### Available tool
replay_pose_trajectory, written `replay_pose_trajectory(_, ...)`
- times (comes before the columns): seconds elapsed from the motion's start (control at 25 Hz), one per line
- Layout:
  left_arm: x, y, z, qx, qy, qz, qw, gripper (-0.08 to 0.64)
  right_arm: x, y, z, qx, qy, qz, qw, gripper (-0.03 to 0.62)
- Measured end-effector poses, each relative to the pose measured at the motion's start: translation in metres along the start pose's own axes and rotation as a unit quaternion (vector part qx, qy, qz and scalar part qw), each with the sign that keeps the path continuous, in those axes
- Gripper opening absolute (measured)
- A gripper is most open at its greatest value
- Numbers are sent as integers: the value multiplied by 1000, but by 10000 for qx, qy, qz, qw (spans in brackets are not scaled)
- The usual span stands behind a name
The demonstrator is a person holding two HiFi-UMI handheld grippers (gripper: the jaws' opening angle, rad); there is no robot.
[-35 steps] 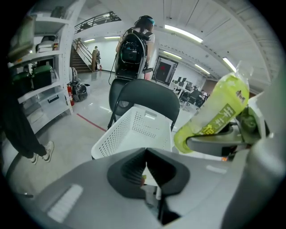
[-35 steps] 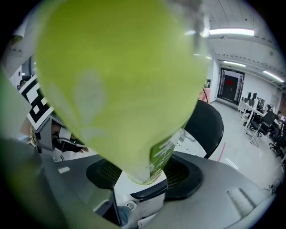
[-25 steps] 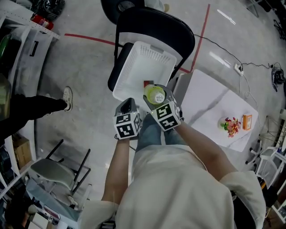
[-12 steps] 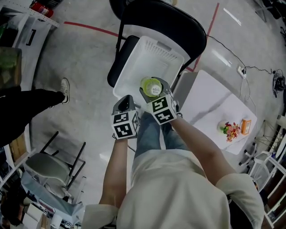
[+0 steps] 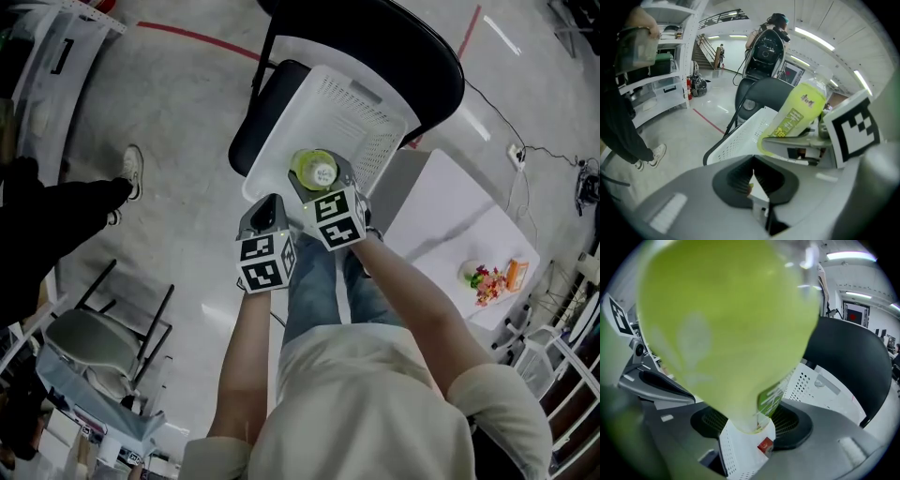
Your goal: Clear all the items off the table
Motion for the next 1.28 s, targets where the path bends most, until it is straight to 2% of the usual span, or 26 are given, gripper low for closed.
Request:
replay_pose_trajectory(0.88, 18, -1, -26, 76, -53, 325, 9994, 8, 8, 53, -104, 402, -224, 80, 9989, 272)
replay_pose_trajectory(1.28, 25, 1, -35, 53, -152, 395, 9991, 8, 6, 79, -139, 633, -178, 137, 9977, 272)
Point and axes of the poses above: the fingertips, and each gripper's own axes: z backward along the fingers, x to its left, y out of its underside, the point moved 5 cm from there along z, backward along the fingers, and after that the axes turned 9 degrees about z, right-handed, at the moved point
